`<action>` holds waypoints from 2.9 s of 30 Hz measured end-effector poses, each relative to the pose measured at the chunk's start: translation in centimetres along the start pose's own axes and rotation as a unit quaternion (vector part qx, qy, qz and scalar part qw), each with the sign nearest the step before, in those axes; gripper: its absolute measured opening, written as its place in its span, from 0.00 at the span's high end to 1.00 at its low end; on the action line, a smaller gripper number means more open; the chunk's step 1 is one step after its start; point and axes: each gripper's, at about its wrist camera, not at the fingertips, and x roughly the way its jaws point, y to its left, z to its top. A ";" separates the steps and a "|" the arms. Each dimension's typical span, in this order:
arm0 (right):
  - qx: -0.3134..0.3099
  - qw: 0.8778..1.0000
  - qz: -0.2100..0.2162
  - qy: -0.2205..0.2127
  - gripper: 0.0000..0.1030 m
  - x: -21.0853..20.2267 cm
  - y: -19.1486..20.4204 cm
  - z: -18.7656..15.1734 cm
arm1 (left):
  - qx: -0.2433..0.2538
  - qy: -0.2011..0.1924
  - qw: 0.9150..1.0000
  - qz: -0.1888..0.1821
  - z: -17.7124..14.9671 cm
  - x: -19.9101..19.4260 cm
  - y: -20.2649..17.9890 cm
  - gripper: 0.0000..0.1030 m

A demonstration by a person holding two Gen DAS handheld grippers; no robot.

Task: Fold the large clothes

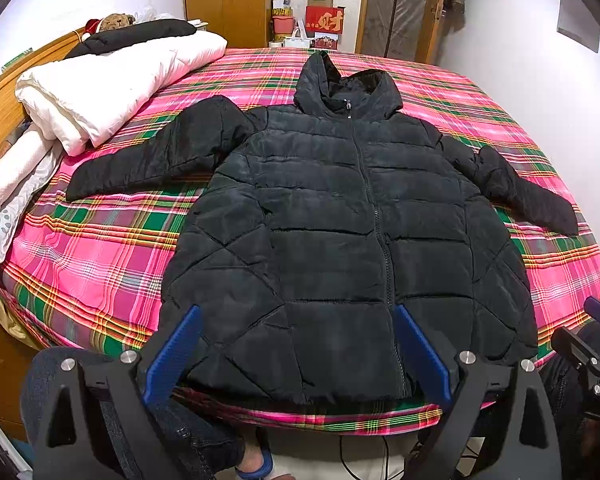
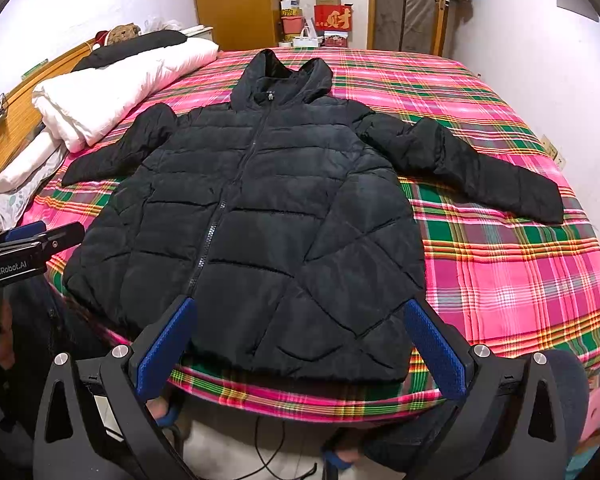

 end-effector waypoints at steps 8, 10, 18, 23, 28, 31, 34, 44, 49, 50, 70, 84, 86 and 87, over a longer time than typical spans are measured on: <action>-0.001 1.000 0.000 0.002 0.00 0.2 0.0 0.1 | 0.000 0.002 1.000 0.000 -0.1 0.2 -0.1 0.06; -0.001 1.000 0.000 0.003 0.00 0.2 0.0 0.1 | 0.001 0.004 1.000 0.000 0.0 0.3 -0.2 0.06; -0.004 1.000 0.002 0.011 0.00 1.0 0.1 0.5 | 0.000 0.009 1.000 -0.002 0.2 0.9 -0.2 0.06; 0.002 1.000 0.005 0.009 0.00 1.5 -0.1 1.0 | -0.003 0.012 1.000 -0.004 0.7 1.5 0.1 0.06; 0.015 1.000 0.008 0.003 0.00 2.3 -0.3 1.9 | -0.007 0.014 1.000 -0.007 1.5 2.5 0.7 0.06; 0.010 1.000 0.011 0.001 0.00 3.1 -0.1 2.8 | -0.014 0.015 1.000 -0.012 2.2 3.3 1.2 0.06; 0.004 1.000 0.014 0.001 0.00 4.0 0.2 3.8 | -0.020 0.011 1.000 -0.015 3.3 4.1 1.9 0.06; -0.025 0.999 0.028 0.009 0.00 8.6 1.8 8.2 | -0.056 -0.010 0.998 -0.010 8.8 7.0 6.7 0.06; -0.035 0.999 0.039 0.012 0.00 10.7 2.6 10.1 | -0.093 -0.003 0.996 -0.012 11.5 9.1 10.3 0.15; -0.037 0.998 0.040 0.012 0.00 11.1 2.8 10.5 | -0.099 -0.002 0.995 -0.010 11.9 9.6 11.0 0.17; -0.038 0.998 0.024 0.038 0.00 17.5 2.2 12.8 | -0.241 0.025 0.969 0.044 14.4 20.0 27.5 0.22; -0.027 0.998 0.002 0.064 0.00 20.1 0.5 11.9 | -0.331 0.007 0.940 0.089 13.2 25.5 34.7 0.42; -0.025 0.998 0.001 0.065 0.00 20.2 0.4 11.8 | -0.315 0.002 0.944 0.096 13.7 25.7 34.6 0.61; -0.024 0.998 0.001 0.066 0.00 20.2 0.3 11.8 | -0.312 0.001 0.945 0.096 14.0 25.6 34.6 0.66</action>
